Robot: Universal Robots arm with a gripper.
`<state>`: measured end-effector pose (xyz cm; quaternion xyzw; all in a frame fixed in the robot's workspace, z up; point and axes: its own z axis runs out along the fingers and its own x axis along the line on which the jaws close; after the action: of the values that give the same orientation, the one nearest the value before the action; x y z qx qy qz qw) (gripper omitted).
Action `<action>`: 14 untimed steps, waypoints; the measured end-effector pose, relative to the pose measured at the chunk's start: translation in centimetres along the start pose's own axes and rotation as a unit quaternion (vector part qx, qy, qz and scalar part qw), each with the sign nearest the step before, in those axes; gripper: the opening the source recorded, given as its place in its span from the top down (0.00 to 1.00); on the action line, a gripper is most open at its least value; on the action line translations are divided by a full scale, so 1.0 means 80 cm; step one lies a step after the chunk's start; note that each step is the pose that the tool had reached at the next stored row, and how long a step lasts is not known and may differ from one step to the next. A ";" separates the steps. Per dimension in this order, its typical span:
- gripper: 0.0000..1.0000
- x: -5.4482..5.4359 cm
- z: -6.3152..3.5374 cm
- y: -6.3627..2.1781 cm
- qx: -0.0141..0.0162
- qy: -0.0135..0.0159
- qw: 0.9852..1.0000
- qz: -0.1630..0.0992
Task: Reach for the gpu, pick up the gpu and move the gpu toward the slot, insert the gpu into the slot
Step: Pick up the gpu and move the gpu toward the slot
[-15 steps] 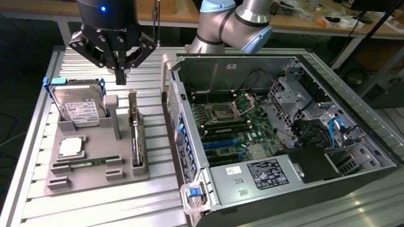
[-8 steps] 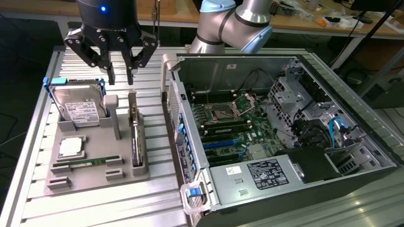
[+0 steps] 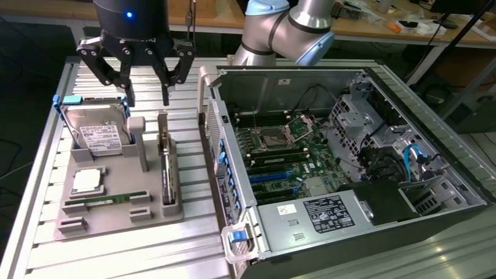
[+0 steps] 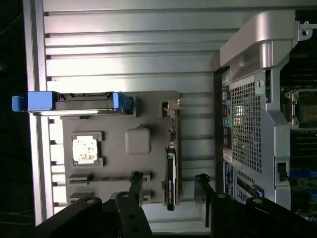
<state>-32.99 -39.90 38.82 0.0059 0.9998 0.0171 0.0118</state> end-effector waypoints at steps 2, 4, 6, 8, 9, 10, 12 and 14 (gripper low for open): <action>0.46 0.000 0.004 0.000 0.000 0.001 1.000 -0.012; 0.46 0.000 0.010 -0.002 0.000 0.001 1.000 -0.016; 0.46 0.000 0.017 -0.006 0.000 0.001 1.000 -0.016; 0.46 0.000 0.023 -0.010 0.000 0.001 1.000 -0.016; 0.46 0.000 0.026 -0.012 0.000 0.001 1.000 -0.016; 0.46 0.000 0.030 -0.015 0.000 0.001 1.000 -0.016; 0.46 0.001 0.034 -0.019 0.000 0.001 1.000 -0.016; 0.46 0.001 0.039 -0.024 0.000 0.001 1.000 -0.016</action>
<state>-32.99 -41.71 35.63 -0.0104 0.9997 0.0171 0.0112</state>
